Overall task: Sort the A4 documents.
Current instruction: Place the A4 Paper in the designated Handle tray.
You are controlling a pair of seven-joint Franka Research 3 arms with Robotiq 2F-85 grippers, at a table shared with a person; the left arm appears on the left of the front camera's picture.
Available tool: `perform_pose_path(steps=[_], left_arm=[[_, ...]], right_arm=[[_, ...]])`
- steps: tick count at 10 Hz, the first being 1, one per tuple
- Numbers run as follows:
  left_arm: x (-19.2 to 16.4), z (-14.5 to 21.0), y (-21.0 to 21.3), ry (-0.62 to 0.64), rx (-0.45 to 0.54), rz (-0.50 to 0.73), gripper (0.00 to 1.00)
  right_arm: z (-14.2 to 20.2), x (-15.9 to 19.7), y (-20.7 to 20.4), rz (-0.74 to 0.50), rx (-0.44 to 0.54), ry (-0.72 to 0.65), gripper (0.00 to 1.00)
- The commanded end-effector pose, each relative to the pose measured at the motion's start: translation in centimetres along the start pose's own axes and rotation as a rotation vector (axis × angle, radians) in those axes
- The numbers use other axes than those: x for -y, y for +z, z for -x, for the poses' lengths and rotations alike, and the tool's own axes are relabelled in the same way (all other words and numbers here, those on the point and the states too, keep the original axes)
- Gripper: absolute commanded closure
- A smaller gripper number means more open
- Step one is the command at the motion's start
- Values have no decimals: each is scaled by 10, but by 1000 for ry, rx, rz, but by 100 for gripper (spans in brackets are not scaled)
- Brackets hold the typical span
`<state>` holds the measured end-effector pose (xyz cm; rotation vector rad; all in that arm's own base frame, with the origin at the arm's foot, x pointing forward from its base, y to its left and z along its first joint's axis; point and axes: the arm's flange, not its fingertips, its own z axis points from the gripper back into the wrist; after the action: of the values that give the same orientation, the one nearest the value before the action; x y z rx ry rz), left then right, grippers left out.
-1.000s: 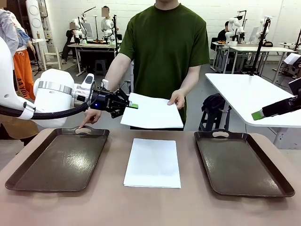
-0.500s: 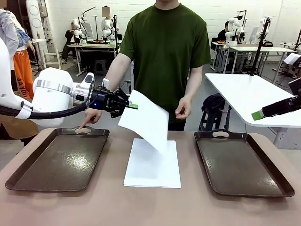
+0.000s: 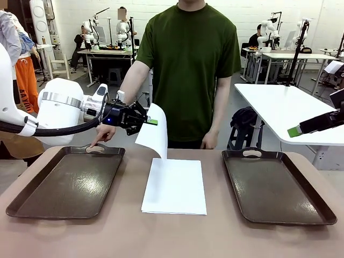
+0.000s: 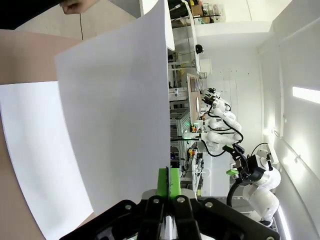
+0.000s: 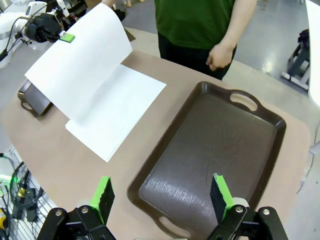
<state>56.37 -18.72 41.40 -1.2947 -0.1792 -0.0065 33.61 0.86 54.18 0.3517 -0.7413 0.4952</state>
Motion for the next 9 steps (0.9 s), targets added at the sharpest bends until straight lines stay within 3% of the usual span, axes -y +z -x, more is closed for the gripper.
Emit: perform_pose_path(steps=[1, 3, 5, 9], left_arm=[[0, -2, -2, 12, 24, 11, 100], [4, 11, 18, -17, 4, -77, 99], [21, 30, 40, -95, -68, -40, 99], [-3, 64, 86, -32, -75, -212, 99]], right_arm=[[-1, 2, -1, -16, 16, -1, 0], [-1, 2, -1, -16, 16, -1, 0], [-1, 2, -1, -16, 16, -1, 0], [-1, 2, -1, -16, 16, -1, 0]])
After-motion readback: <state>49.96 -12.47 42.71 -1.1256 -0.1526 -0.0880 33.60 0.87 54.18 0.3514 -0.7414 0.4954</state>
